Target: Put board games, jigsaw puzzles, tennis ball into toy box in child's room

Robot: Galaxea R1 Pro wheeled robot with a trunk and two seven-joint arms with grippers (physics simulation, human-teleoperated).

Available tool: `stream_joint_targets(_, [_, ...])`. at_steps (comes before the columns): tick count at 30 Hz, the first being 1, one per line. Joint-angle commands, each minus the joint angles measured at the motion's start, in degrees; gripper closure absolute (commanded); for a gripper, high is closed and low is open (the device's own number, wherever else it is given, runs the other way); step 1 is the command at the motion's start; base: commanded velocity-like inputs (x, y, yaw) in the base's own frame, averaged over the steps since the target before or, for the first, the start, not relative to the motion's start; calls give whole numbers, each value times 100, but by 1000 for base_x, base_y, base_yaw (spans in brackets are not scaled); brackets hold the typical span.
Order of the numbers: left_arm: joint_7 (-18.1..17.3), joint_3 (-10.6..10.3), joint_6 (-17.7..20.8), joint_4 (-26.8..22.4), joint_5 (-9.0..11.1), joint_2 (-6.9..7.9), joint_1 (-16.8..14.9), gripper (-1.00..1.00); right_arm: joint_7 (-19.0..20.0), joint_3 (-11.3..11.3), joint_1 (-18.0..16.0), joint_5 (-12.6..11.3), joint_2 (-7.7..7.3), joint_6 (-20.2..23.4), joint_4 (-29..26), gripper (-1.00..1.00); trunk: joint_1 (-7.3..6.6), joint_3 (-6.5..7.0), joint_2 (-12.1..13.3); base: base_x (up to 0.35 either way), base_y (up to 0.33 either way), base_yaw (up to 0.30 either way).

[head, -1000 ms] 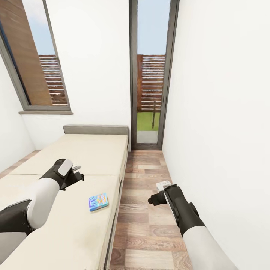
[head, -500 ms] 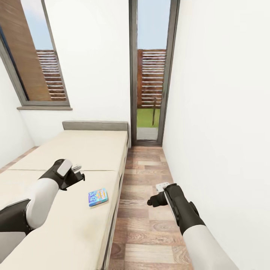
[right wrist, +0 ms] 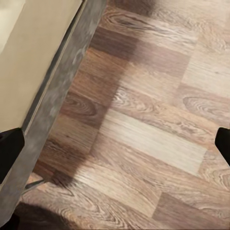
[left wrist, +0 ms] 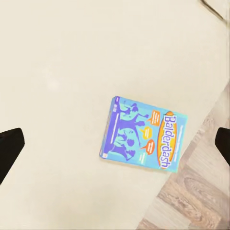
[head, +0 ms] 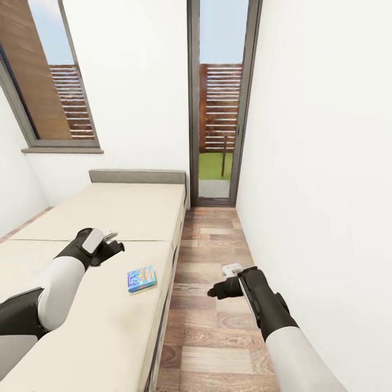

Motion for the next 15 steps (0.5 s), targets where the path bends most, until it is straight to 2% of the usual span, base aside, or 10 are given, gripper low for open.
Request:
stream_joint_targets(1, [-32, 9, -4, -7, 54, 9, -7, -100, 85, -6, -3, 60, 2, -18, -7, -100, 22, -34, -45, 0, 0, 0])
stream_joint_targets(8, [-312, -3, -89, 17, 34, 58, -5, -100, 196, -21, -2, 56, 2, -160, -7, -100, 176, -224, -325, 0, 0, 0])
stream_joint_targets(10, [-365, -33, -124, 43, 31, 67, 0, -100, 210, -107, -24, -78, 2, -250, -7, -100, 220, -278, -406, 0, 0, 0])
stream_joint_targets(13, [-389, -125, -149, 52, 33, 70, 2, -100, 206, -393, -120, -405, 2, -272, 10, -100, 285, -359, -526, 0, 0, 0])
stream_joint_targets(14, [-423, -231, -214, 60, 38, 71, 3, -100, 187, -767, -371, -824, 2, -276, 131, -100, 307, -386, -566, 0, 0, 0])
stream_joint_targets(15, [-440, -257, -233, 63, 40, 72, 3, -100, 176, -894, -479, -956, 2, -276, 233, -100, 329, -414, -606, 0, 0, 0])
